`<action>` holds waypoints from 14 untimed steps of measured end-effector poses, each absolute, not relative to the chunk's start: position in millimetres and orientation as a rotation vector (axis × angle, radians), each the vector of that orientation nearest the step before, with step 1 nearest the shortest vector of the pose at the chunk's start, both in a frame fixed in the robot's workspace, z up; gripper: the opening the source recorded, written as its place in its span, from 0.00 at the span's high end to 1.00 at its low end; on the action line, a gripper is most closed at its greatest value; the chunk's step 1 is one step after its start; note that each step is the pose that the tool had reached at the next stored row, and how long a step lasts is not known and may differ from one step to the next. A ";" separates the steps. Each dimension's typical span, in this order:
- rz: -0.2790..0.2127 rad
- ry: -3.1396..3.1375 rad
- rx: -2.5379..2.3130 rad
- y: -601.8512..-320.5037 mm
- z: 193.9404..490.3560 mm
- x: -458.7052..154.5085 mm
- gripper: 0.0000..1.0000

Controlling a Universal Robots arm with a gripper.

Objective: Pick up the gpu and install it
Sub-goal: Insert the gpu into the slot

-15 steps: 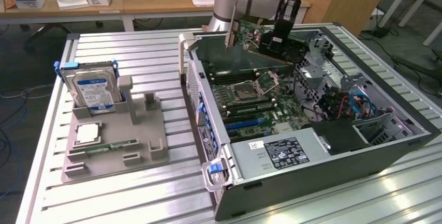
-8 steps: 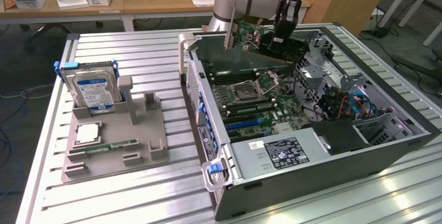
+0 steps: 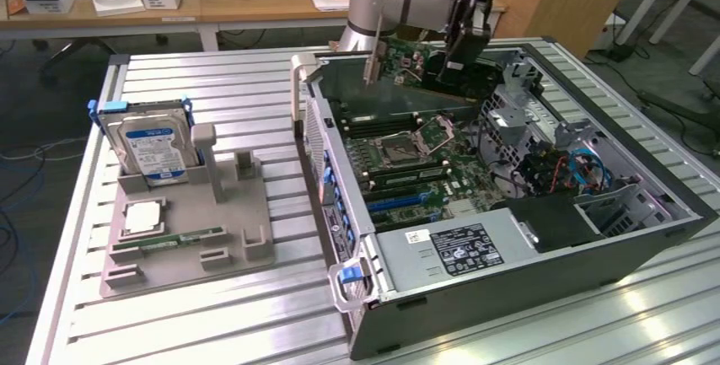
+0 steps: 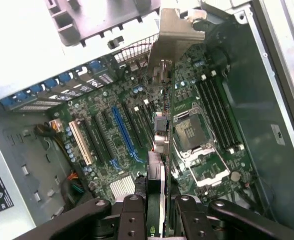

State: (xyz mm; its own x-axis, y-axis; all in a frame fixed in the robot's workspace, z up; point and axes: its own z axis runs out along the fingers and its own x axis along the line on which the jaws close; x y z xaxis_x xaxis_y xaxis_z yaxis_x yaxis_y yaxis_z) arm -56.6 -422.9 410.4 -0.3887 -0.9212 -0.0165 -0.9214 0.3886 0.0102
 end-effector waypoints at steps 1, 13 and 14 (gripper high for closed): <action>0.028 2.602 -1.746 -422.9 410.4 -56.6 0.73; 0.010 2.495 -1.870 -423.1 407.1 -56.5 0.73; 0.009 2.479 -1.890 -423.0 406.9 -56.5 0.73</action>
State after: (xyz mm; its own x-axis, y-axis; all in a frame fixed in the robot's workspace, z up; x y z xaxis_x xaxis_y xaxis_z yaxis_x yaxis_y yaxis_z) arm -56.5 -423.0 406.9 -0.2647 -0.9641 -0.0228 -0.9642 0.2649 -0.0101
